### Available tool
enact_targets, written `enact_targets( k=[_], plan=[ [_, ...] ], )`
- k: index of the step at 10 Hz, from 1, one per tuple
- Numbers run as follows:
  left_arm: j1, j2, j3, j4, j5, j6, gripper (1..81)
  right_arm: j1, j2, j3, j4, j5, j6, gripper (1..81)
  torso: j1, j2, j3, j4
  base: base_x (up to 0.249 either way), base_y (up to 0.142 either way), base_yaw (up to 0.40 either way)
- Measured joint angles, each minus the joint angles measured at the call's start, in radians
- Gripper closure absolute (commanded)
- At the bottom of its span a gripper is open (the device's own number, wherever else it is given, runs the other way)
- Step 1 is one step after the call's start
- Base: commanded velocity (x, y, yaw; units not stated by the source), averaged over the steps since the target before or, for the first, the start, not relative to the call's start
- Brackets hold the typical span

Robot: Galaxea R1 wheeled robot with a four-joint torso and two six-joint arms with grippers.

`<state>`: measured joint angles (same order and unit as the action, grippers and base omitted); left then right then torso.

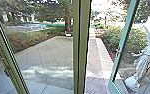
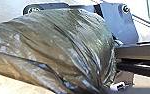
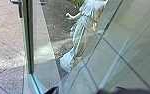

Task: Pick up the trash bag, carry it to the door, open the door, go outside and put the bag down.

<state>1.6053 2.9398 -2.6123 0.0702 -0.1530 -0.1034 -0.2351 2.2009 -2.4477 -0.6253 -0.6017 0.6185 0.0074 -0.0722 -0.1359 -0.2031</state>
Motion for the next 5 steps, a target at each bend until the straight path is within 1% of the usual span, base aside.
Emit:
enact_targets(
  k=[2,3,4,5],
  plan=[
    [0.000,0.000,0.000,0.000,0.000,0.000,81.1,-0.012,-0.002,0.028,0.290,-0.084,-0.105,1.0,0.000,0.000,0.000,0.000,0.000,0.000,0.000],
    [0.000,0.000,0.000,0.001,0.000,0.000,81.1,-0.024,-0.009,0.067,0.408,-0.101,-0.147,1.0,0.000,0.000,0.000,0.000,0.000,0.000,0.000],
    [0.000,0.000,0.000,0.001,-0.001,0.000,81.1,-0.040,-0.015,0.114,0.471,-0.110,-0.172,1.0,0.000,0.000,0.000,0.000,0.000,0.000,0.000],
    [0.000,0.000,0.000,0.001,-0.001,0.000,81.1,-0.077,-0.026,0.196,0.534,-0.127,-0.200,1.0,0.000,0.000,0.000,0.000,0.000,0.000,0.000]
  ],
)
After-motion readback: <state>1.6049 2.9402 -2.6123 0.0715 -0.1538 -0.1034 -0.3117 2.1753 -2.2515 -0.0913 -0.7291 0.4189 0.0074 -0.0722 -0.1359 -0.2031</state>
